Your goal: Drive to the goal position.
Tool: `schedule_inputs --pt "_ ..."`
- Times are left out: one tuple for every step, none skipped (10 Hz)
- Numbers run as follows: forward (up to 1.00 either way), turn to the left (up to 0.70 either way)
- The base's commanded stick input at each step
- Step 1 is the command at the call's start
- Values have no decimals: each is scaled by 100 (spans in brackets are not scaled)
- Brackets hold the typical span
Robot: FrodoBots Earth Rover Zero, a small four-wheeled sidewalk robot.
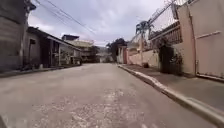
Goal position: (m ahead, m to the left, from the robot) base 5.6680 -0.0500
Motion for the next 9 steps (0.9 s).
schedule_inputs --pt "100 0" --pt "100 0" --pt "100 0" --pt "100 0" --pt "100 0" --pt "100 0" --pt "100 0" --pt "100 0" --pt "100 0"
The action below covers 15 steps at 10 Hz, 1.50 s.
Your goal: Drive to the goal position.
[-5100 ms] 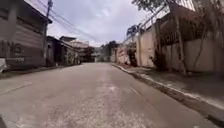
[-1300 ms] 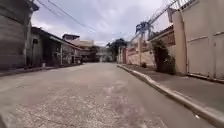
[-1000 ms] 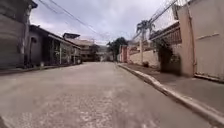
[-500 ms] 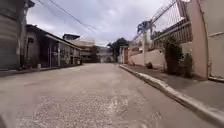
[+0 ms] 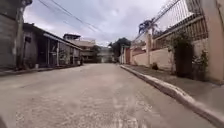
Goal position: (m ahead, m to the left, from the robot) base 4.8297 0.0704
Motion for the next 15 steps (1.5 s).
schedule_inputs --pt "100 0" --pt "100 0" --pt "100 0" --pt "100 0" --pt "100 0" --pt "100 0" --pt "100 0" --pt "100 0" --pt "100 0" --pt "100 0" --pt "100 0" --pt "100 0" --pt "100 0" --pt "100 0" --pt "100 -2"
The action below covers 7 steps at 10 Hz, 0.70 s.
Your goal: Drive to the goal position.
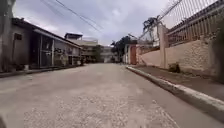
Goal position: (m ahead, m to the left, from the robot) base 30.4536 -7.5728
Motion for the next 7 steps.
schedule_inputs --pt "100 -14" --pt "100 -36" --pt "100 -15" --pt "100 0" --pt "100 0" --pt "100 0" --pt "100 0"
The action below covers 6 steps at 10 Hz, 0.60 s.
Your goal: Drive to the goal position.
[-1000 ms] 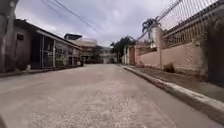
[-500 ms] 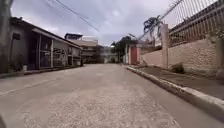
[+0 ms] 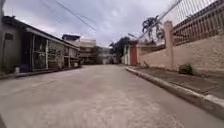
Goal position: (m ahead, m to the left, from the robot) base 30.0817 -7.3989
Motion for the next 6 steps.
schedule_inputs --pt "100 0" --pt "100 0" --pt "100 -3" --pt "100 -26" --pt "100 -38" --pt "100 -35"
